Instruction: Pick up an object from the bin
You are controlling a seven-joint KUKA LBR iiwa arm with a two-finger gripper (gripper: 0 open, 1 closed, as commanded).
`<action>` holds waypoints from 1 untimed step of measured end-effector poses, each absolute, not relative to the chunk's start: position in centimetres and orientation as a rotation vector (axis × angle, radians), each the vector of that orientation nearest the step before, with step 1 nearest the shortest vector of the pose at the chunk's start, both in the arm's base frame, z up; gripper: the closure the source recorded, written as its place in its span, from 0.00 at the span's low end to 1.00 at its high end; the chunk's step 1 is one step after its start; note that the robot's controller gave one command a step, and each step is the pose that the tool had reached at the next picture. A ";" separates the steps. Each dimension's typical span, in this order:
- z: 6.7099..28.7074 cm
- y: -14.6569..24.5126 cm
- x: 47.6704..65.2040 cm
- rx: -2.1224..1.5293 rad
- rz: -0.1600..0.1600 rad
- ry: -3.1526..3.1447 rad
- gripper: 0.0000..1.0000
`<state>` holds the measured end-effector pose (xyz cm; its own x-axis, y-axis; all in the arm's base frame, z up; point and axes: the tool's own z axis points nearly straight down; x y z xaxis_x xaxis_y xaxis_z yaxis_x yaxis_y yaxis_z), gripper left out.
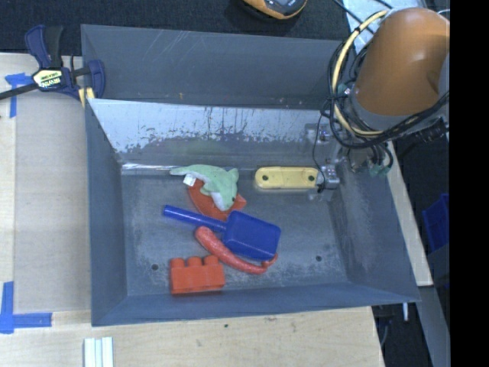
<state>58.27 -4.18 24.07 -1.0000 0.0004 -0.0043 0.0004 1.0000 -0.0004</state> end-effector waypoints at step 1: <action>12.7 -0.8 54.4 0.308 0.000 3.124 0.00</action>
Offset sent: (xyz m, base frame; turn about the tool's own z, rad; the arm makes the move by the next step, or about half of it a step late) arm -0.0315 0.0288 -0.0807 0.1864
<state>54.43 -0.81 12.65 -0.9807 0.1954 -0.0023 0.1954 0.9807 0.0004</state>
